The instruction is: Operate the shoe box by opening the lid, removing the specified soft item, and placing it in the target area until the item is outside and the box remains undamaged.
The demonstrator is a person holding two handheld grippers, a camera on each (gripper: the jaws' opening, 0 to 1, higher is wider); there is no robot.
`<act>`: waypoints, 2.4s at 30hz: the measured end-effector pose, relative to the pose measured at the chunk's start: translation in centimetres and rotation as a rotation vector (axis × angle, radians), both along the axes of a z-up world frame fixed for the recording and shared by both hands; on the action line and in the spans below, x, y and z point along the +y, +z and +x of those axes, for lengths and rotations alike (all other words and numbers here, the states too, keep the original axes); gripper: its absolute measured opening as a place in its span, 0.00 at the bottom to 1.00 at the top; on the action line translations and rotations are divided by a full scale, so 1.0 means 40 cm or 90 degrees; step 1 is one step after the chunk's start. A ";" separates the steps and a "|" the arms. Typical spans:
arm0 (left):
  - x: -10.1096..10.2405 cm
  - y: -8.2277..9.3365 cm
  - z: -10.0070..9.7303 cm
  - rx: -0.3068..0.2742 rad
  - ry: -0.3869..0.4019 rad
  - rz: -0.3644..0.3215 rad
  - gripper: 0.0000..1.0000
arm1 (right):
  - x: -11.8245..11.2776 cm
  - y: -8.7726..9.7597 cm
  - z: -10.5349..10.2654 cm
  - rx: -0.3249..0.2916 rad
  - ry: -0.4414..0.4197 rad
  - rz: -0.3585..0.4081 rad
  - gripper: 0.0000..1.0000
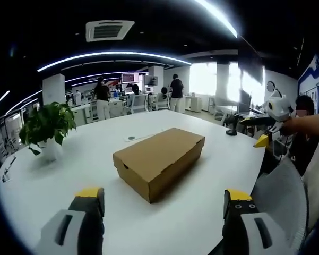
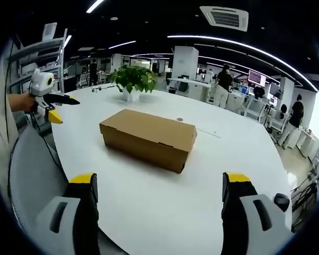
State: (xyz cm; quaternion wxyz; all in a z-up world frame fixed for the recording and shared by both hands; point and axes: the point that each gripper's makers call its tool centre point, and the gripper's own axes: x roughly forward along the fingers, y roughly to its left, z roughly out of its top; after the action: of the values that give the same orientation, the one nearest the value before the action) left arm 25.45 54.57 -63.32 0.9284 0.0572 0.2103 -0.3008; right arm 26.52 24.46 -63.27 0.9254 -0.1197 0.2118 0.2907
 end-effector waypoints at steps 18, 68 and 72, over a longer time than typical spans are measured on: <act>-0.058 -0.042 0.077 0.020 -0.014 -0.001 0.88 | -0.002 -0.056 0.093 0.014 0.043 -0.037 0.89; -0.075 -0.186 0.242 0.082 0.094 0.035 0.48 | 0.109 -0.201 0.365 0.101 0.131 -0.055 0.45; -0.068 -0.186 0.246 0.082 0.098 0.034 0.43 | 0.109 -0.203 0.363 0.102 0.125 -0.053 0.45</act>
State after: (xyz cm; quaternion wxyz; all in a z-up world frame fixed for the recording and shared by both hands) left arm 35.31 51.84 -70.78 0.9315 0.0464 0.2816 -0.2257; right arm 41.03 28.82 -71.38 0.8667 -0.1547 0.2844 0.3795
